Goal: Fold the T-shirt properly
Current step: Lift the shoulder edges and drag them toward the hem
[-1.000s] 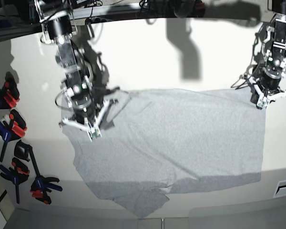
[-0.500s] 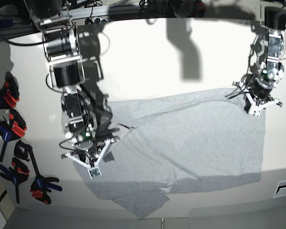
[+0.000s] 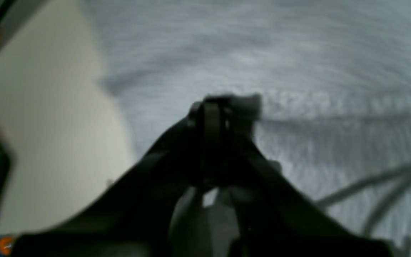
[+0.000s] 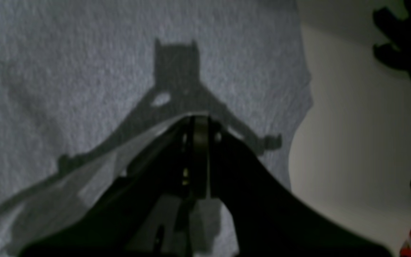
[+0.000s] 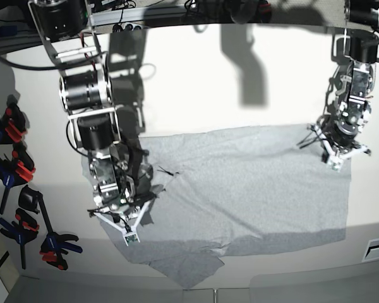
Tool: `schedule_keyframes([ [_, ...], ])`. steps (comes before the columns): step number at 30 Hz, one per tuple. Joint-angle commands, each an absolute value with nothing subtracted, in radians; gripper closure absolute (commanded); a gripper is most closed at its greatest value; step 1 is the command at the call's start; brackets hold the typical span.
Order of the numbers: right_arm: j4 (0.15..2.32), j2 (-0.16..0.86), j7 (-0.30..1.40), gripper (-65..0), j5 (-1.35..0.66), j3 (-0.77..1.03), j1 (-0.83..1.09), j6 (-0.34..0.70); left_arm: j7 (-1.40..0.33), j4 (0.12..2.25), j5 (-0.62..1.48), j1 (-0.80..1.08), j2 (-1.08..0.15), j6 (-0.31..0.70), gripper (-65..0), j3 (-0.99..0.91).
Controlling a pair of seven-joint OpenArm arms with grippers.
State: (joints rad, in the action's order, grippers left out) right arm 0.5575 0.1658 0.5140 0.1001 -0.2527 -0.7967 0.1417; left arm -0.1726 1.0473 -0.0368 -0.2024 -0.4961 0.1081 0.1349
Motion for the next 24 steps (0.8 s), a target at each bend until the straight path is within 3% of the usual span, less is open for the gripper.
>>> schedule_keyframes([
  [1,0.557,0.174,0.489,0.0,0.104,-0.249,-0.852,0.134,-0.149,1.060,-0.035,-0.231,-0.513,0.094,0.0,0.128],
  [12,0.529,0.175,0.499,0.0,0.104,-0.249,-0.868,0.059,-0.215,1.060,-0.035,-0.235,-0.513,0.096,0.0,0.128],
  [16,0.529,0.175,0.501,0.0,0.104,-0.249,-0.868,-0.036,-0.196,1.060,-0.036,-0.236,-0.520,0.095,0.0,0.128],
  [24,0.529,0.175,0.493,0.0,0.105,-0.249,-0.867,-0.039,-0.178,1.060,-0.036,-0.236,-0.532,0.093,0.0,0.128],
])
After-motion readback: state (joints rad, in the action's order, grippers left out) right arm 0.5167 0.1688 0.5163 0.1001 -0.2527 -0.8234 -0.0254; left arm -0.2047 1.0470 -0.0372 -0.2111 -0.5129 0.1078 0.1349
